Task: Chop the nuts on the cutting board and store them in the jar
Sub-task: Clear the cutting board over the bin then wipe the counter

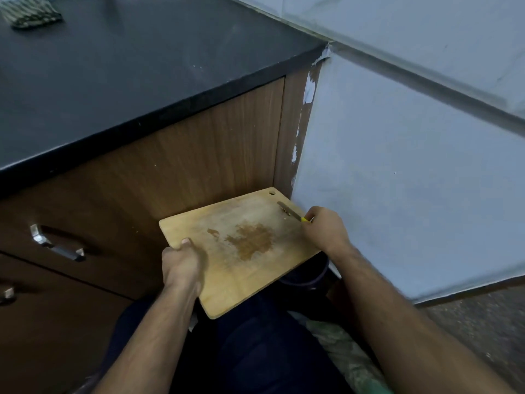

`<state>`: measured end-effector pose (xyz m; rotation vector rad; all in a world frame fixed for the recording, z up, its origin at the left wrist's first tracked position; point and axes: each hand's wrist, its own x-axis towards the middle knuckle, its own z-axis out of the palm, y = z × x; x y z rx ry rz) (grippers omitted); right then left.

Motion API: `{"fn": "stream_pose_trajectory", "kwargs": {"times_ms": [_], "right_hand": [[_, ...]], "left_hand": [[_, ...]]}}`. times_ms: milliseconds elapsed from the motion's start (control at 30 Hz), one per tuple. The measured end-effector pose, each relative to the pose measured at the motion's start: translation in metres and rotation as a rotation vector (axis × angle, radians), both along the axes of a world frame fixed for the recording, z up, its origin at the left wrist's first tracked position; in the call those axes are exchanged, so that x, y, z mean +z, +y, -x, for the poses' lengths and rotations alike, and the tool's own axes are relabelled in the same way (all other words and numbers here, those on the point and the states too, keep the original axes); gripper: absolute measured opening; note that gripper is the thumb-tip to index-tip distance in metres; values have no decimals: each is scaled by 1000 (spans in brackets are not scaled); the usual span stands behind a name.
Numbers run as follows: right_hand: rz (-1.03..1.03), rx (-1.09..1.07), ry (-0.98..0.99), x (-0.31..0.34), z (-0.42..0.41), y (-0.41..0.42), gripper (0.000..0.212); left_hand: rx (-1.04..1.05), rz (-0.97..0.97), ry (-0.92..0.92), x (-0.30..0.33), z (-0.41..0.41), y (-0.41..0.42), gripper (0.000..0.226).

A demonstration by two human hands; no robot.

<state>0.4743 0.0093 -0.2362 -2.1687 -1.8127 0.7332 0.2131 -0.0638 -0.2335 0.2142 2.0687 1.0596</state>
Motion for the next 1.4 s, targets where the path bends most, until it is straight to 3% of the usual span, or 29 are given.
{"fn": "stream_pose_trajectory", "kwargs": {"times_ms": [133,567,1400], "right_hand": [[-8,56,-81,-7,0,-4,16],[-63,130,-93,-31,1,-23,18],[111,56,-191,-77,-17,2,19]], "left_hand": [[6,-13,18,-9,-10,-2,38],[6,3,44,-26,-14,-21,40],[-77,124,121,-39,-31,-4,42]]}}
